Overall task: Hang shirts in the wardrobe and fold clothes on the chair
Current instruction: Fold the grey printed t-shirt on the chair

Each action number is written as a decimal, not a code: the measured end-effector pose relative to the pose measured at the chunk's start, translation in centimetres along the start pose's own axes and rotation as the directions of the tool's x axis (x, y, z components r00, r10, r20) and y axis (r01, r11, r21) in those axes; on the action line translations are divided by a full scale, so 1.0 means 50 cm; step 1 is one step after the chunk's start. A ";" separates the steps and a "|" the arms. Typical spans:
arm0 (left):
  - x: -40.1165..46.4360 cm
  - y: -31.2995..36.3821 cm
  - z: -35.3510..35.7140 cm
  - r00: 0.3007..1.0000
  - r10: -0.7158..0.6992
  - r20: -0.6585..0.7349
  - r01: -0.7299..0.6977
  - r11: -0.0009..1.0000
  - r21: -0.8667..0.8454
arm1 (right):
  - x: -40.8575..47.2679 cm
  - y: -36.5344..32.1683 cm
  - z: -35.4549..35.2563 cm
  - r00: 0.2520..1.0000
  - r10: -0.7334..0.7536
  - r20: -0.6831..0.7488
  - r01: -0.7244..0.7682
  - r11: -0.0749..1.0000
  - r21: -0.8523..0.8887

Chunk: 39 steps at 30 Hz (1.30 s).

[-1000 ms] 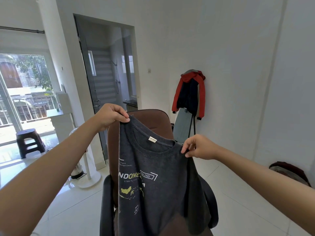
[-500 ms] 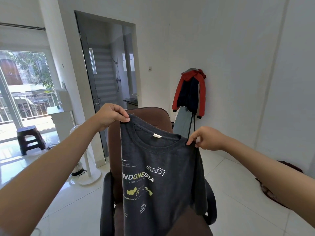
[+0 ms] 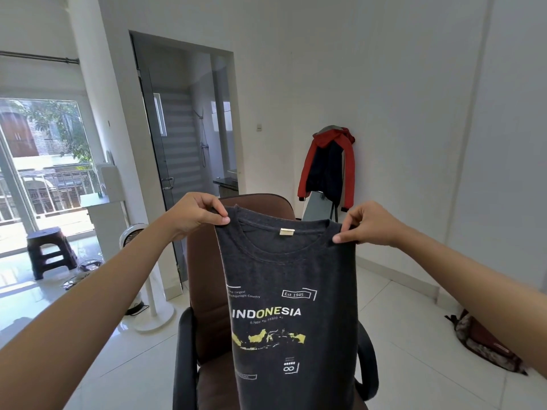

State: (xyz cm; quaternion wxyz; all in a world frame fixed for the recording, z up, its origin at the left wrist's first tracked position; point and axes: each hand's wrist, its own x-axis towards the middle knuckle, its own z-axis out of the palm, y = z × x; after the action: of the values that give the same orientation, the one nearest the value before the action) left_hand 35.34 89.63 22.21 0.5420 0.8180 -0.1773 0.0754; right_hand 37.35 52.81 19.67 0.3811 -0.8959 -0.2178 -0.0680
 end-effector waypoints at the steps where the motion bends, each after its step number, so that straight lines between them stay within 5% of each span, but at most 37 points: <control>1: 0.000 0.002 0.000 1.000 0.004 0.009 -0.004 1.000 -0.008 | 0.003 0.000 -0.003 0.999 -0.005 -0.045 0.006 0.999 0.035; 11: 0.010 0.010 0.003 0.998 0.047 0.036 -0.049 0.997 0.055 | 0.032 -0.012 -0.038 0.983 0.026 -0.183 0.052 0.912 0.407; 22: 0.042 0.024 0.000 0.995 0.098 -0.030 -0.103 0.932 -0.346 | 0.073 -0.043 -0.067 0.985 -0.046 -0.167 0.140 0.779 0.611; 33: 0.050 0.036 -0.047 0.993 0.080 0.085 -0.064 0.982 -0.178 | 0.110 -0.082 -0.044 0.991 -0.119 -0.057 0.131 0.840 0.526; 39: 0.043 0.044 -0.054 0.995 0.088 0.039 -0.080 0.981 -0.179 | 0.118 -0.070 -0.038 0.994 -0.090 -0.068 0.112 0.844 0.525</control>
State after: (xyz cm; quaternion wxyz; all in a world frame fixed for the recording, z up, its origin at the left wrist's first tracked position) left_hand 36.69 90.88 25.85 0.6047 0.7599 -0.2302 0.0630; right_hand 41.17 55.60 25.01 0.6127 -0.7424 -0.2672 -0.0438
